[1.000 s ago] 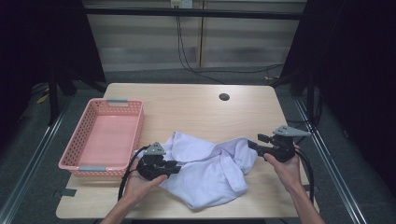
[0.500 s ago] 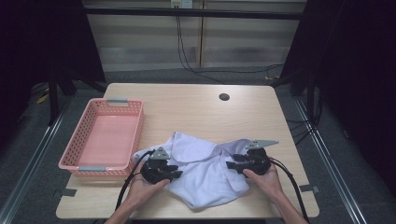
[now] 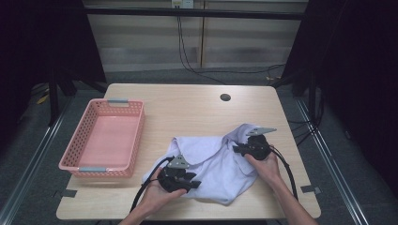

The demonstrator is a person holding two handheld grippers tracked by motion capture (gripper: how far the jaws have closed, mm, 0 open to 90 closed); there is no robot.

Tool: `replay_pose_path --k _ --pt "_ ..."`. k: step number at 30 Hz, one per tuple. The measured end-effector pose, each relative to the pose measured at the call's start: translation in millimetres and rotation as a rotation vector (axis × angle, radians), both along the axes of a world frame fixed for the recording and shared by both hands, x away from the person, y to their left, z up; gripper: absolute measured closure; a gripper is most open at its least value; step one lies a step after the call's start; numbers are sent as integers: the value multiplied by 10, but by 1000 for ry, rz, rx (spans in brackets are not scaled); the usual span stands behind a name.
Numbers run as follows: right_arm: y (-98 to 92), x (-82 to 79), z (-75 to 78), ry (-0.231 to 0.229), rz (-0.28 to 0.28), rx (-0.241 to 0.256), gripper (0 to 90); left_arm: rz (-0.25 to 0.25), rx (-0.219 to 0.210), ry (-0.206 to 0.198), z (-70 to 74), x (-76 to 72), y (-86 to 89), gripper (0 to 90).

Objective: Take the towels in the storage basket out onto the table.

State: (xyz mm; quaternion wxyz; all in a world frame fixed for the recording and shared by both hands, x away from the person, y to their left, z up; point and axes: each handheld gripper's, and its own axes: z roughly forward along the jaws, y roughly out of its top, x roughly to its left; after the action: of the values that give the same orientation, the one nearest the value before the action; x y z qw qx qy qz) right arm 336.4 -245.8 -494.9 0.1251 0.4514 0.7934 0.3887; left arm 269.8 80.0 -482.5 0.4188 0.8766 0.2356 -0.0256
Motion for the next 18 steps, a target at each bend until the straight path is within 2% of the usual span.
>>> replay_pose_path --k 1,2,3,4,5,6,7,8,10,11,12,14,15,16,17,18 --pt "0 0 0 0 0 0 756 10 -19 1 34 6 40 604" --pt "-21 7 25 4 3 28 759 30 -41 -6 77 22 104 596" --pt "-38 -7 87 -13 6 39 763 45 -46 -10 104 34 146 571" --pt "-38 -7 87 -13 6 39 763 66 -54 -10 135 55 200 571" --pt "-49 -31 132 -11 25 68 841 82 -59 -10 169 77 256 556" --pt "-49 -31 132 -11 25 68 841 98 -67 -17 195 97 304 556" --pt "-48 -54 168 -5 14 69 835 128 -54 -29 232 139 363 536" --pt "-48 -54 168 -5 14 69 835 128 -54 -29 232 139 363 536" --pt "-67 -83 293 -32 12 113 811 121 -25 -37 237 184 325 529" --pt "-67 -83 293 -32 12 113 811 121 -25 -37 237 184 325 519" --pt "-73 -84 348 -49 16 132 816 118 -12 -43 232 206 292 519" --pt "-70 -78 464 -70 22 133 828 130 -27 -45 219 266 250 493" --pt "-69 -66 565 -85 30 148 831 143 -32 -40 213 288 230 441" --pt "-69 -66 565 -85 30 148 831 142 -8 -45 213 311 200 441" --pt "-52 -61 635 -91 47 149 835 149 11 -55 211 325 163 424" --pt "-52 -61 635 -91 47 149 835 141 15 -53 201 345 131 424"
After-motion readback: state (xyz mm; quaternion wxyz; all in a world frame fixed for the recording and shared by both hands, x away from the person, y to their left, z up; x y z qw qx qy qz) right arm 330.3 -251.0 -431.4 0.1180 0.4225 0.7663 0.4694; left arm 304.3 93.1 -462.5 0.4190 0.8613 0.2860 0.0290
